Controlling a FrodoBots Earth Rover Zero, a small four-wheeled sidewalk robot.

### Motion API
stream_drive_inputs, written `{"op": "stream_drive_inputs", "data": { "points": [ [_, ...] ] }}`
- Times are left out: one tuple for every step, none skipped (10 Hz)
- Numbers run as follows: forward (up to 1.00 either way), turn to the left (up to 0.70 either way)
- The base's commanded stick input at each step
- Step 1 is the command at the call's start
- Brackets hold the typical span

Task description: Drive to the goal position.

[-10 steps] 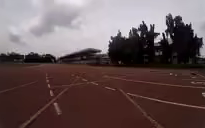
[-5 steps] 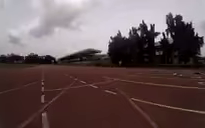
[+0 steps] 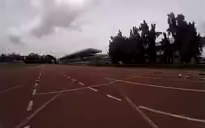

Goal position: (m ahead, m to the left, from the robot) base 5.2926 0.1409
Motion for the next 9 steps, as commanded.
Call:
{"op": "stream_drive_inputs", "data": {
  "points": [
    [0.7, 0.0],
    [0.7, 0.0],
    [0.7, -0.04],
    [0.7, -0.09],
    [0.7, -0.03],
    [0.7, -0.02],
    [0.7, -0.1],
    [0.7, -0.07],
    [0.7, -0.05]
  ]
}}
